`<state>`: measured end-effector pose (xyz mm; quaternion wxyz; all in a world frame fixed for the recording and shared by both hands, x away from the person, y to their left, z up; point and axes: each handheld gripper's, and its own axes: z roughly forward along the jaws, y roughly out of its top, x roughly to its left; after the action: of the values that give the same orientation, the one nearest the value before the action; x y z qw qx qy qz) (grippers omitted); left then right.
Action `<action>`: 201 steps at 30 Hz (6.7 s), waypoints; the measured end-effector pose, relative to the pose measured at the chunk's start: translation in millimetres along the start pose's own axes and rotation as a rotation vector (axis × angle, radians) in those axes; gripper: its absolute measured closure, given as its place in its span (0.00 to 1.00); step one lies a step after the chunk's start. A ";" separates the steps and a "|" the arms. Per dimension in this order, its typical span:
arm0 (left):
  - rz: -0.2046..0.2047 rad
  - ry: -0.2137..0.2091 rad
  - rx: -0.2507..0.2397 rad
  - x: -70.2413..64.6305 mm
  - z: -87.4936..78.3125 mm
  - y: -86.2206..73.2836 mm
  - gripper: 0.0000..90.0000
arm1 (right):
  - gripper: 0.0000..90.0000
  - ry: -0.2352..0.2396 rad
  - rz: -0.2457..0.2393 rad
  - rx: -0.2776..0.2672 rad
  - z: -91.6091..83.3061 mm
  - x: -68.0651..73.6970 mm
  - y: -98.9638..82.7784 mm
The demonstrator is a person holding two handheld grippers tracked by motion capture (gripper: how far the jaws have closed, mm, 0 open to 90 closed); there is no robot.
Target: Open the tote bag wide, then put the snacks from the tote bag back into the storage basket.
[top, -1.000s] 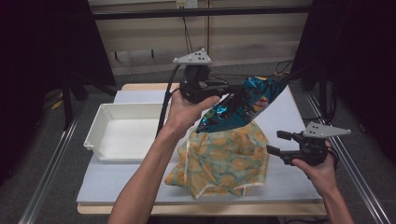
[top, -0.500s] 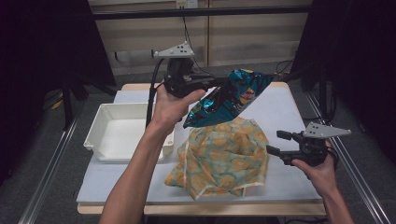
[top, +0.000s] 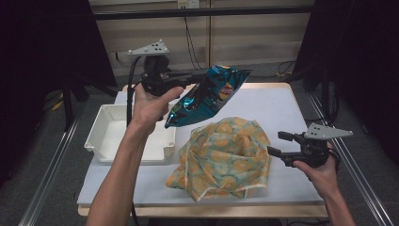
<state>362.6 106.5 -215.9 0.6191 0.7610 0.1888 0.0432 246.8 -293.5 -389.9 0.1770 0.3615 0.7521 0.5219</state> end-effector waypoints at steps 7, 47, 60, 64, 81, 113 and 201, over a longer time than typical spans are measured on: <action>-0.026 0.062 0.000 16.6 -27.4 -11.5 1.00 | 0.30 0.008 -0.003 0.001 0.7 0.5 0.5; -0.233 0.376 -0.050 93.7 -123.2 -82.9 1.00 | 0.29 0.008 -0.004 0.007 4.4 0.9 0.3; -0.274 0.452 -0.051 109.3 -128.9 -97.4 1.00 | 0.29 0.009 -0.006 0.011 6.2 0.7 0.0; -0.268 0.478 -0.042 113.0 -126.8 -101.1 1.00 | 0.29 0.008 -0.006 0.015 6.5 0.7 -0.3; -0.288 0.503 -0.019 128.5 -90.5 -142.5 1.00 | 0.29 0.010 -0.006 0.023 8.1 1.1 -1.0; -0.292 0.312 0.122 118.9 -27.6 -177.0 0.85 | 0.29 0.010 -0.005 0.020 7.4 1.7 -0.6; -0.242 0.323 0.483 106.9 -56.8 -246.2 1.00 | 0.29 0.013 -0.005 0.027 12.0 -0.7 -2.2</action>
<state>386.8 235.4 -456.8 0.3829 0.8413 0.3790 0.0434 254.2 -286.5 -396.6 0.1684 0.3585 0.7612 0.5135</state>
